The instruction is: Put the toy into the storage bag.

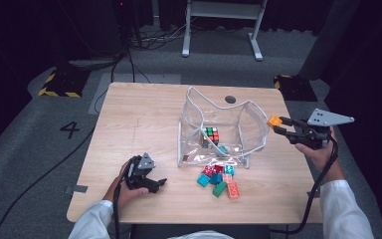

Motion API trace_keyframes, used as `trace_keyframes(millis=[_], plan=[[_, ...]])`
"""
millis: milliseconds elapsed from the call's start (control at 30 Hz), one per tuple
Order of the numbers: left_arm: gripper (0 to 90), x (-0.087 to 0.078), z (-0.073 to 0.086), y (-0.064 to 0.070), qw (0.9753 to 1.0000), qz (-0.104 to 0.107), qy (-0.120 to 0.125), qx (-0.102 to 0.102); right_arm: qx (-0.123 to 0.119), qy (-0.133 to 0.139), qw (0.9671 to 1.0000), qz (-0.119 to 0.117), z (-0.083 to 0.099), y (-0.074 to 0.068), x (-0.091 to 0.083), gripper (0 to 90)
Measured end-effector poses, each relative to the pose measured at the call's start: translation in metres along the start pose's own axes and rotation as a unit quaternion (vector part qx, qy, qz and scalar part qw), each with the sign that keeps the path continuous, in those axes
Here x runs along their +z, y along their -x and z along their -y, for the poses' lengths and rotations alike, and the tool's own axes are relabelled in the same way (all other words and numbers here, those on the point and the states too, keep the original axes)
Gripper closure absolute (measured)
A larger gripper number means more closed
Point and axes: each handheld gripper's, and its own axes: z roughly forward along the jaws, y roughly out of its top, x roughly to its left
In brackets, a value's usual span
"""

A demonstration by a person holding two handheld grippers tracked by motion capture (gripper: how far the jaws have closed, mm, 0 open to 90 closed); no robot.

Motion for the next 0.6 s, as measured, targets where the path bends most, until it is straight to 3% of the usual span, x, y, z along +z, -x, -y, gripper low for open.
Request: trace_keyframes(millis=[300, 600], plan=[[14.6, 0.0, 0.0, 0.0, 1.0, 0.0, 0.001, 0.0, -0.021, -0.028, 0.9993, -0.014, -0.021, -0.006, 0.03, 59.4], [14.6, 0.0, 0.0, 0.0, 1.0, 0.0, 0.001, 0.0, -0.053, -0.058, 0.9961, -0.04, -0.041, -0.009, 0.058, 59.4]])
